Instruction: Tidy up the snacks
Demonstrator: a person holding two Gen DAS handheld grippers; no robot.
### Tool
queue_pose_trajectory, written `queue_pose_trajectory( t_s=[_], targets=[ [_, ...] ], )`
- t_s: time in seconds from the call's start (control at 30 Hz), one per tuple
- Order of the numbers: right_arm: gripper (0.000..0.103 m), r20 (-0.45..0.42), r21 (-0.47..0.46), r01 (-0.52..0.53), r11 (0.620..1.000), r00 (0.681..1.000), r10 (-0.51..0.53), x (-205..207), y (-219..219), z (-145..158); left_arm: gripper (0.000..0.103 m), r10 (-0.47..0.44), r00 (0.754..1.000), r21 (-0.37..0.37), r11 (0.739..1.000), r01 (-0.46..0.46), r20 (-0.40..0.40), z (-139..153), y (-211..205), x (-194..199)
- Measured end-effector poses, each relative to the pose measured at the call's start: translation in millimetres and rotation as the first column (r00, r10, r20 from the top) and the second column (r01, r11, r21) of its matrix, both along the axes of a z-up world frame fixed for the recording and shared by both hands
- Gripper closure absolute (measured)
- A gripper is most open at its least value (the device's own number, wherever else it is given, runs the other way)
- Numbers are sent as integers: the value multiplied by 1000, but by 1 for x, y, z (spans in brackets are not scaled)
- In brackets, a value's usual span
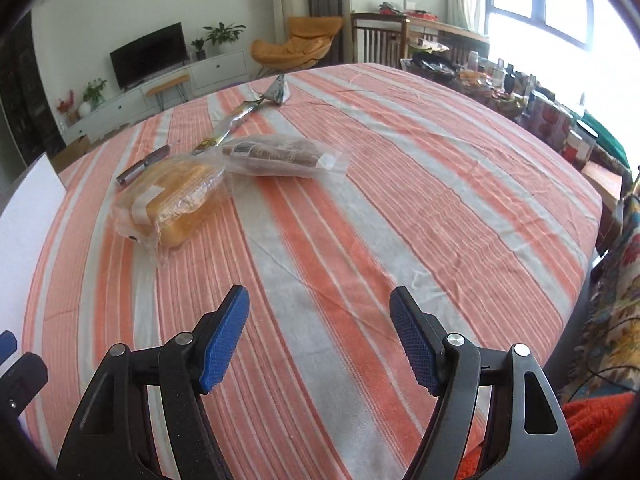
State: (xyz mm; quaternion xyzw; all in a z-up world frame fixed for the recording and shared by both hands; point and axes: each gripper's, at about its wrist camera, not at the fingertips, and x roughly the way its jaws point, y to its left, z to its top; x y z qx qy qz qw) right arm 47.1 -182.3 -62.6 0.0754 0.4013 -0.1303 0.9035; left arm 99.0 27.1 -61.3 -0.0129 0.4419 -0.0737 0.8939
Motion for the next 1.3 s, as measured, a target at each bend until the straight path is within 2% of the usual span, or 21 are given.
queue_pose_trajectory(
  t_s=[0.17,0.2,0.33,0.5,0.77,1.3],
  targets=[
    [27,-20,-15,-12,1000,1000,12,7,4,-9,1,59,997,29,998,-58,-46,-34,16,21],
    [27,-25,-12,-12,1000,1000,11,8,4,-11,1,65,998,57,996,-64,-16,-34,15,20],
    [27,-48,17,5,1000,999,-4,9,-1,-16,0,68,997,85,994,-65,-27,-37,13,22],
    [27,-88,42,36,998,996,-32,12,-7,-25,0,68,997,85,994,-65,-28,-37,12,24],
    [27,-84,44,69,997,994,-65,7,-12,-23,0,68,997,85,994,-65,-28,-37,12,24],
    [25,-100,20,63,998,993,-61,6,-9,-23,0,67,997,85,994,-65,-28,-37,12,24]
  ],
)
